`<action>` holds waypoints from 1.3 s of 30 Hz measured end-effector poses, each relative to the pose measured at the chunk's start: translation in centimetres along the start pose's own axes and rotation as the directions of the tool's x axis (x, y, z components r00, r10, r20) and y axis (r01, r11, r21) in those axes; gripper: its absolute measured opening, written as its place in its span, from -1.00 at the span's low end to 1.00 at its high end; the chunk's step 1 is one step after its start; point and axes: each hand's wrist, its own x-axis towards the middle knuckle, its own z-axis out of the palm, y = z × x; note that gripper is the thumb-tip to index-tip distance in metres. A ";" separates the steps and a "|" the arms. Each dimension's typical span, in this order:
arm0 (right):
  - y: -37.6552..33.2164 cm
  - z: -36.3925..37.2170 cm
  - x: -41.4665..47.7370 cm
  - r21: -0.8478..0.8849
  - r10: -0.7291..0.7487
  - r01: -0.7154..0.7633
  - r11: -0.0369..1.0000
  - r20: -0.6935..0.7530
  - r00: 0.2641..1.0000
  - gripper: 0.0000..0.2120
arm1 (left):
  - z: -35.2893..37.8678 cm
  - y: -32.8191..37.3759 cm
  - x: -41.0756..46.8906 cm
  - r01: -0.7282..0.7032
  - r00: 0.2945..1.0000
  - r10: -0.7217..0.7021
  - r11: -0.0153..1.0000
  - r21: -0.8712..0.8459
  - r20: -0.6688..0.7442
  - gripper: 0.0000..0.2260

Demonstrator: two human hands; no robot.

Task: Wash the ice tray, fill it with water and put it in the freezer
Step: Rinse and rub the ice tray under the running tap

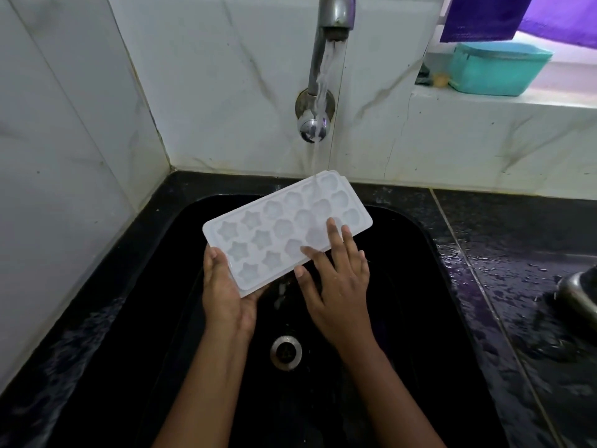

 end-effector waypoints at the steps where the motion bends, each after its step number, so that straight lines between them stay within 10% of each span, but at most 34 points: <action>1: 0.1 0.0 0.1 -0.012 -0.010 0.010 1.000 0.003 1.000 -0.59 | 0.0 0.0 -0.1 0.002 1.000 -0.002 1.000 0.000 0.010 -0.76; 13: 0.0 -0.3 -0.2 -0.262 0.037 -0.018 0.965 0.068 0.997 -0.49 | 1.0 -2.0 -1.2 0.075 0.995 -0.072 0.995 -0.063 0.062 -0.77; 39: 1.0 -0.2 0.2 -0.248 0.024 -0.006 0.969 0.067 0.997 -0.49 | 0.6 -1.9 -1.0 0.027 1.000 -0.027 1.000 0.015 -0.009 -0.73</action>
